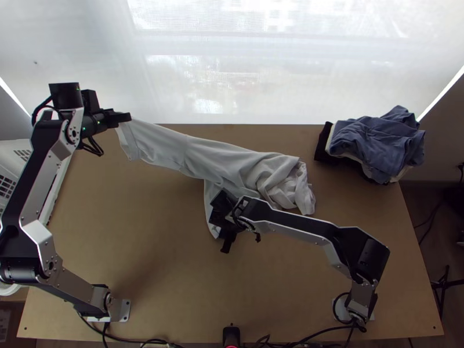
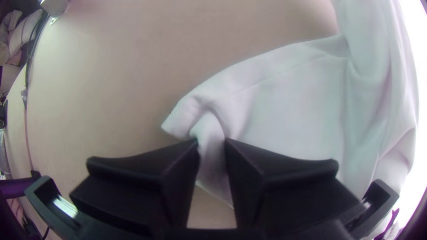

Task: Fold the t-shirt

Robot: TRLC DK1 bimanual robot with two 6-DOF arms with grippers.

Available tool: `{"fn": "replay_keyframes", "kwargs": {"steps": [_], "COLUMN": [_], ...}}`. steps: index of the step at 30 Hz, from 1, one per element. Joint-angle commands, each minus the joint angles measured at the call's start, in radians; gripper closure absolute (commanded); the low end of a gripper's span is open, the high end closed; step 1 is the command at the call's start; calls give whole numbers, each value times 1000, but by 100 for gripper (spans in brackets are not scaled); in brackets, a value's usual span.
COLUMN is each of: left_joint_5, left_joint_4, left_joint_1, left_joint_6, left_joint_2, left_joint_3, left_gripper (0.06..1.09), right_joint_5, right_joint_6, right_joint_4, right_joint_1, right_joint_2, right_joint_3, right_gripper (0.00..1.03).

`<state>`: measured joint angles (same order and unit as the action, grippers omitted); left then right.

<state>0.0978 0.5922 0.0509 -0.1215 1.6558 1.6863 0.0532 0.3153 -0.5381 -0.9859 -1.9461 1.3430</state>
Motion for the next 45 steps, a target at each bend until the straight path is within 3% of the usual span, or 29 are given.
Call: {"fn": "replay_keyframes", "kwargs": {"steps": [1, 14, 21, 32, 45], "left_joint_5": [5, 0, 0, 0, -1], "left_joint_4": [-2, -6, -2, 23, -9], "left_joint_1": [1, 10, 72, 193, 319], "left_joint_6": [-1, -37, -43, -24, -17], "left_joint_2": [18, 76, 19, -154, -355], "left_joint_3": [52, 273, 273, 271, 283], "left_gripper": [105, 105, 105, 105, 105], "right_joint_5": [-10, 2, -1, -92, -200], "right_joint_6": [57, 73, 30, 59, 93], "right_joint_4": [-33, -361, -471, -504, -376], "right_joint_1": [10, -88, 0, 217, 354], "right_joint_2": [33, 26, 50, 188, 354], "right_joint_3": [44, 602, 812, 978, 989], "right_gripper": [100, 100, 100, 100, 100]}}
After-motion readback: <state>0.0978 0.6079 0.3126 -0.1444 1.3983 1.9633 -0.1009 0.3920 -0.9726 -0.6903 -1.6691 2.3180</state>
